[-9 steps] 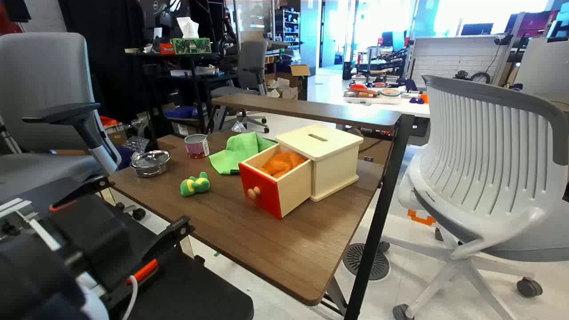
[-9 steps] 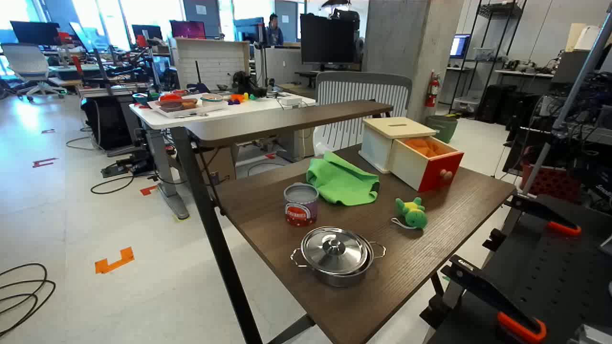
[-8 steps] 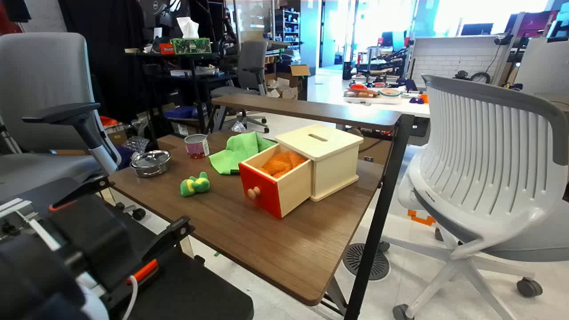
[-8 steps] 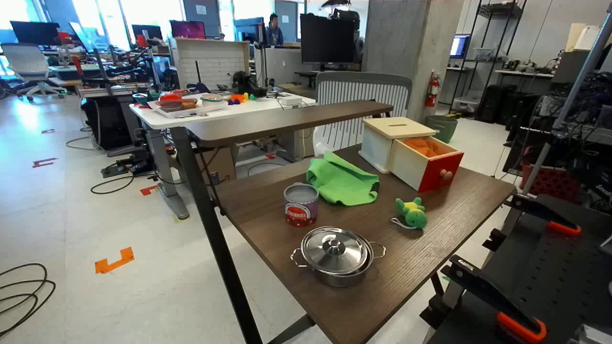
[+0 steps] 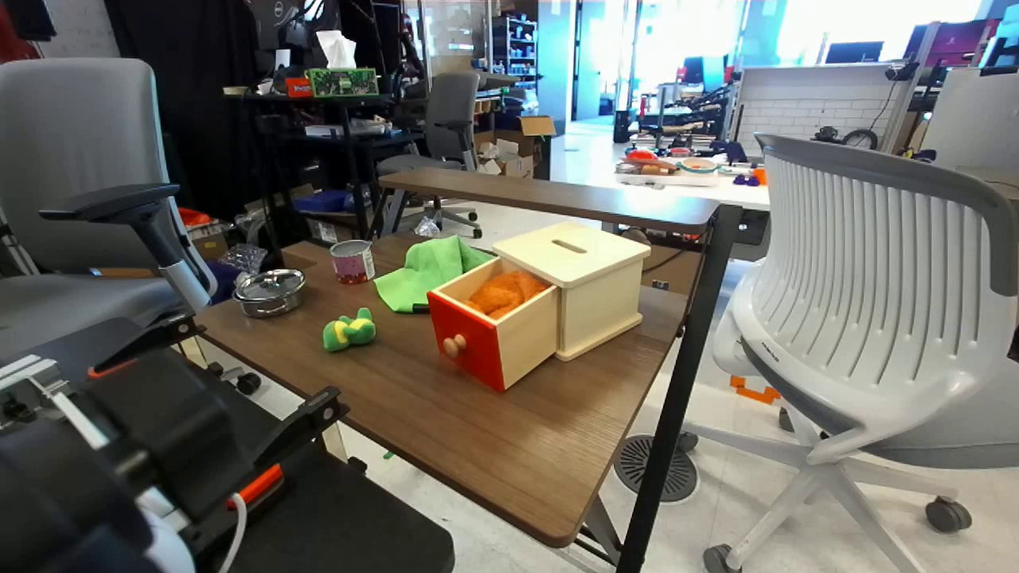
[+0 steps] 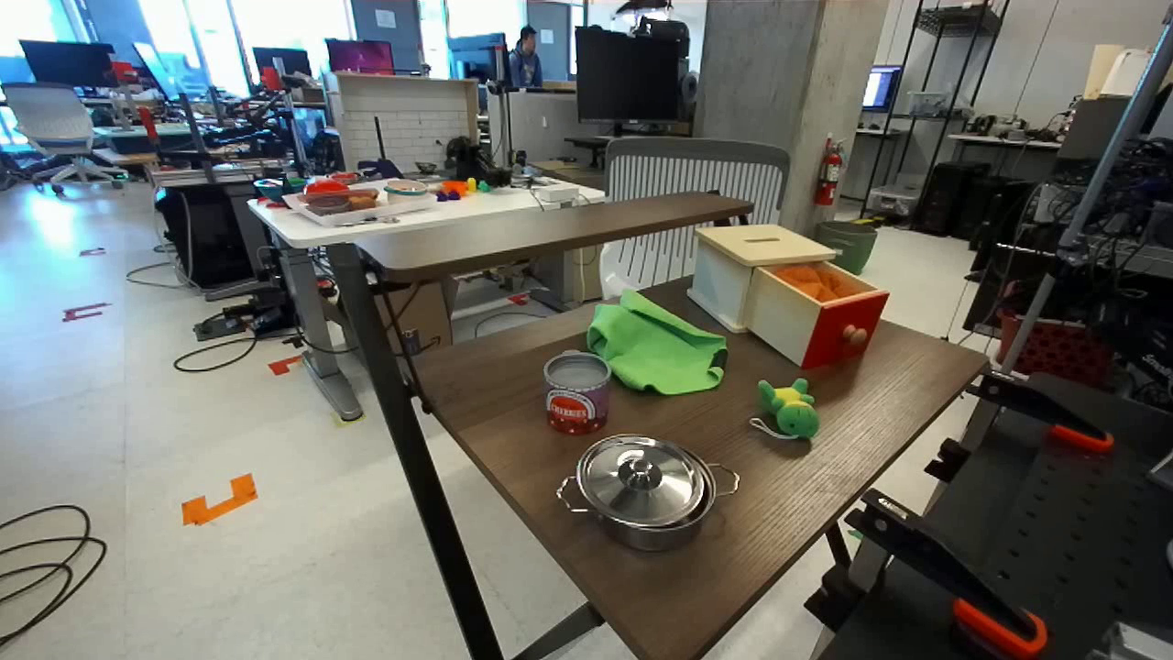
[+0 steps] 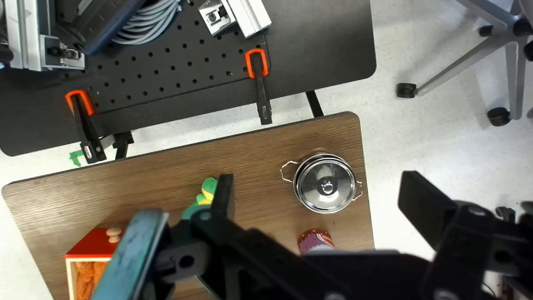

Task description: Put the green doll in the open drawer

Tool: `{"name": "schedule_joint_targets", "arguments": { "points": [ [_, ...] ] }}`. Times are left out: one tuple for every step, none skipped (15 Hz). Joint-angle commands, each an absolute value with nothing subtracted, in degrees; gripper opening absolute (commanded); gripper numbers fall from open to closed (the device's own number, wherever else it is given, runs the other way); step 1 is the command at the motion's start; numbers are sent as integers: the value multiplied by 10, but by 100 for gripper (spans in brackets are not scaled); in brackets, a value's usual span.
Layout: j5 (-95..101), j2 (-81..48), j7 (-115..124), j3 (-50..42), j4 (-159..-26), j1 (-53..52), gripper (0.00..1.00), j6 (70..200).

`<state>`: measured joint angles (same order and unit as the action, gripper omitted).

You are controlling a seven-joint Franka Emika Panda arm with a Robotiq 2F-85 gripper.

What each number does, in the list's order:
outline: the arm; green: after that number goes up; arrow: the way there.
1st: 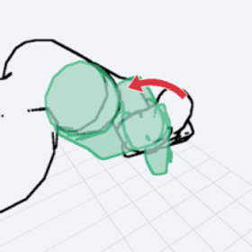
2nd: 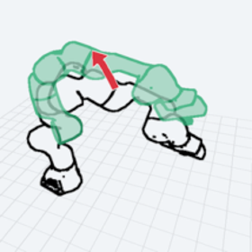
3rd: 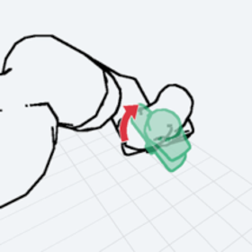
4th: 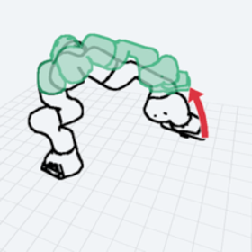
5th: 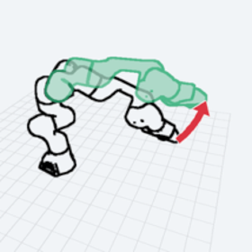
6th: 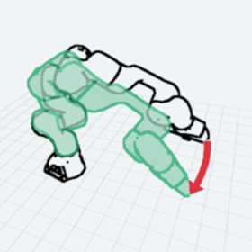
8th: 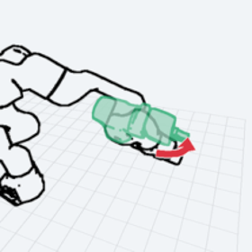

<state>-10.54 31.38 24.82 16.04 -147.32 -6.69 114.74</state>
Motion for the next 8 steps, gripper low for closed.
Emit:
{"name": "schedule_joint_targets", "arguments": {
  "points": [
    [-95, 294, 260, 163, -1472, -66, 100, 1167],
    [-92, 290, 261, 163, -1475, -64, 100, 1175],
    [-88, 283, 262, 163, -1476, -63, 100, 1184],
    [-84, 276, 263, 162, -1477, -60, 100, 1192],
    [-80, 270, 264, 161, -1479, -58, 100, 1202],
    [-75, 264, 265, 159, -1481, -55, 100, 1212],
    [-71, 258, 265, 157, -1482, -53, 100, 1220],
    [-63, 251, 267, 155, -1484, -49, 100, 1228]
  ]
}}
